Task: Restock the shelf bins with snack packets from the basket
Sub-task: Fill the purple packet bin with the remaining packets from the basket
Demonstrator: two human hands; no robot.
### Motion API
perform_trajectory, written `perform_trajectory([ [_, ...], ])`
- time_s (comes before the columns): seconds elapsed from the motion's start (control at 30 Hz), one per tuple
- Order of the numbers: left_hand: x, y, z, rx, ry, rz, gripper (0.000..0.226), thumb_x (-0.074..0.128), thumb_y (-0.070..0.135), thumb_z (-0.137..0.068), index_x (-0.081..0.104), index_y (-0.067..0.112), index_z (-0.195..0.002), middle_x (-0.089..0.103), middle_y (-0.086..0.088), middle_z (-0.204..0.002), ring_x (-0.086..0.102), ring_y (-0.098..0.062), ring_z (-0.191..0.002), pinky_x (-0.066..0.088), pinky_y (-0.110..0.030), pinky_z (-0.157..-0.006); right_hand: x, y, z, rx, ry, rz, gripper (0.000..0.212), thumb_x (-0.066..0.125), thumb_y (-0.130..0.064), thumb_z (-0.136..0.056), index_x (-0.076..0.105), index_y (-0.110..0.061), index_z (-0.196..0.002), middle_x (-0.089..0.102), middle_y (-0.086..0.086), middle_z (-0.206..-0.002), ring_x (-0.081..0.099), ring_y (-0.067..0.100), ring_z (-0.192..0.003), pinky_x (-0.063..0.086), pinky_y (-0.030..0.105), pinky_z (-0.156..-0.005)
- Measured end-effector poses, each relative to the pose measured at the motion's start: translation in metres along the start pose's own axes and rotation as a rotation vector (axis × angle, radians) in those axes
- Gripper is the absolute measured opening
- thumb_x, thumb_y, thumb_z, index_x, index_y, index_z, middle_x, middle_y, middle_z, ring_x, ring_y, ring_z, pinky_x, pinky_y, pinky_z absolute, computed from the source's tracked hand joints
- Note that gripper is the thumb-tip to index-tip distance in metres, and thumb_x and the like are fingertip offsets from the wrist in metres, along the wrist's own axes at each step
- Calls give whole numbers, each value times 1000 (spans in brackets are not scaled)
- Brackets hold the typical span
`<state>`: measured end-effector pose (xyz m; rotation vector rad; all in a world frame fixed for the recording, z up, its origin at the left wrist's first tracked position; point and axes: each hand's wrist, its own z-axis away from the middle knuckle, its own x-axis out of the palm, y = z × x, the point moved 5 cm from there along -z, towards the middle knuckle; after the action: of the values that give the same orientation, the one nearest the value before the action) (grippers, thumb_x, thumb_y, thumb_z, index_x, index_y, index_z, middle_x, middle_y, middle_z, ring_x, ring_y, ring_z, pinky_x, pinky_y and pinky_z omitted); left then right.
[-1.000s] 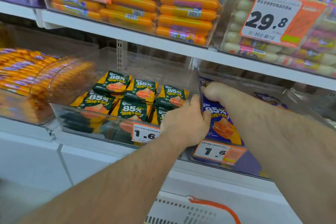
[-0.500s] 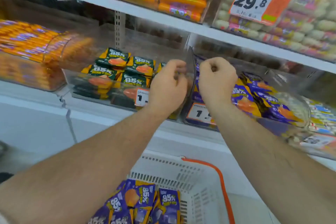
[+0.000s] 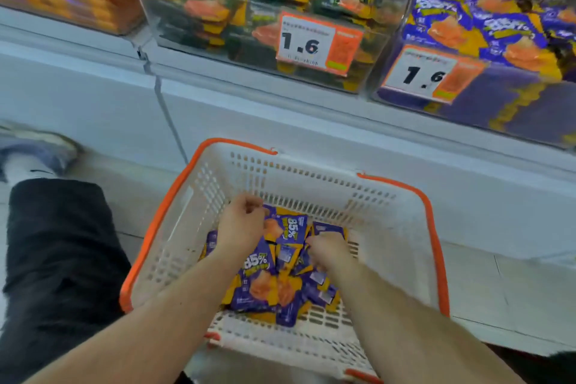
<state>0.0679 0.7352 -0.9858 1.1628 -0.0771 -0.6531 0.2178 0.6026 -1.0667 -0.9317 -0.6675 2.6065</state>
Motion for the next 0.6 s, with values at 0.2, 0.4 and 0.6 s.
perform_trajectory([
  [0.2, 0, -24, -12, -149, -15, 18, 17, 45, 4, -97, 58, 14, -98, 67, -6, -94, 63, -23, -73, 54, -46, -76, 53, 44, -5, -44, -251, 354, 31, 56, -16, -87, 35, -18, -65, 34, 1, -59, 29, 17, -53, 21, 30, -50],
  [0.4, -1, -31, -15, -190, -34, 2, 19, 42, 5, -98, 56, 18, -97, 67, -3, -96, 64, -19, -75, 45, -29, -58, 61, 55, -7, -20, -284, 264, 26, 69, -23, -87, 58, -16, -109, 63, 3, -100, 60, 23, -93, 49, 33, -68],
  [0.6, 4, -35, -10, -216, -64, -30, 16, 46, 8, -98, 55, 21, -97, 67, -3, -101, 66, -16, -76, 43, -27, -62, 46, 55, -5, -57, -110, 487, 33, 58, -4, -88, 68, -18, -116, 67, 5, -120, 63, 24, -106, 54, 34, -80],
])
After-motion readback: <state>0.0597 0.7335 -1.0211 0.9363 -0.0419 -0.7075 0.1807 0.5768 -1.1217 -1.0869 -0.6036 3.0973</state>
